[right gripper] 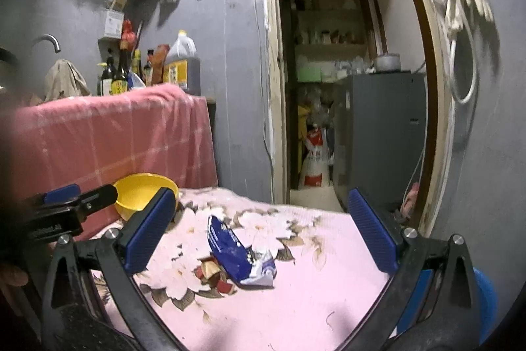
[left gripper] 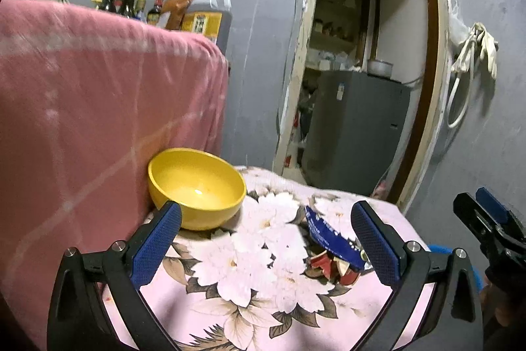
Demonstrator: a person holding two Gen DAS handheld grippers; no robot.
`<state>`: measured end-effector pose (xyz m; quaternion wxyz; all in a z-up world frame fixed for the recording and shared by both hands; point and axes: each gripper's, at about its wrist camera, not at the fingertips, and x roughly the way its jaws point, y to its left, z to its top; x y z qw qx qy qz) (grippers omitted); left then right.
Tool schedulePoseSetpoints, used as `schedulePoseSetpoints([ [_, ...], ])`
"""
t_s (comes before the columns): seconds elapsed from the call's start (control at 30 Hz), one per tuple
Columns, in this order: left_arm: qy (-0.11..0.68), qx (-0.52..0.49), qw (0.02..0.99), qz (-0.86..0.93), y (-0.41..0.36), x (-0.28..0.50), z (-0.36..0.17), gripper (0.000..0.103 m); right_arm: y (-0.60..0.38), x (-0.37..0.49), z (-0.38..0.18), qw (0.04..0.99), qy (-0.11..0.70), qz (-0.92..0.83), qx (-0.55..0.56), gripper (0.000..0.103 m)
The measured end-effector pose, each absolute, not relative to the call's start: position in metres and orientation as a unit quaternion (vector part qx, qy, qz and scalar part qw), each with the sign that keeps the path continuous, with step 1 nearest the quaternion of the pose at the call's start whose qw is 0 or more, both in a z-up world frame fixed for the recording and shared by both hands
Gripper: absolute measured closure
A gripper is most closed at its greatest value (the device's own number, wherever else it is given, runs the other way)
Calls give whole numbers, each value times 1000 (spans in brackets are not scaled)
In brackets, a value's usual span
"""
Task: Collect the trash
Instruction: 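Grasp the brown-red paper with the left tool while the right tool grasps the clear plastic wrapper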
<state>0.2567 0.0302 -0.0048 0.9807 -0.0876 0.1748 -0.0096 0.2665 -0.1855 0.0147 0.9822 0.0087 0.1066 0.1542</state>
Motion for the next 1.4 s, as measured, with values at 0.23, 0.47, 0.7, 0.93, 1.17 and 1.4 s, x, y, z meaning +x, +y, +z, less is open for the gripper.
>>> schedulePoseSetpoints([
  [0.23,246,-100,964,-19,27,288,-24,2,-194,296,-7,973,172,149,24,0],
  [0.47,338,-121,933,-33,23,316,-49,3,-194,319,-26,960,236,151,20,2],
  [0.7,392,-174,902,-60,28,331,-70,10,-192,337,-44,940,296,166,22,24],
  [0.93,406,-174,895,-63,27,337,-75,18,-180,356,-60,918,348,191,20,41],
  [1.17,408,-172,894,-70,24,340,-76,18,-167,375,-76,898,396,193,-1,63],
  [1.4,412,-156,893,-94,11,343,-78,18,-177,370,-77,898,394,195,7,78],
])
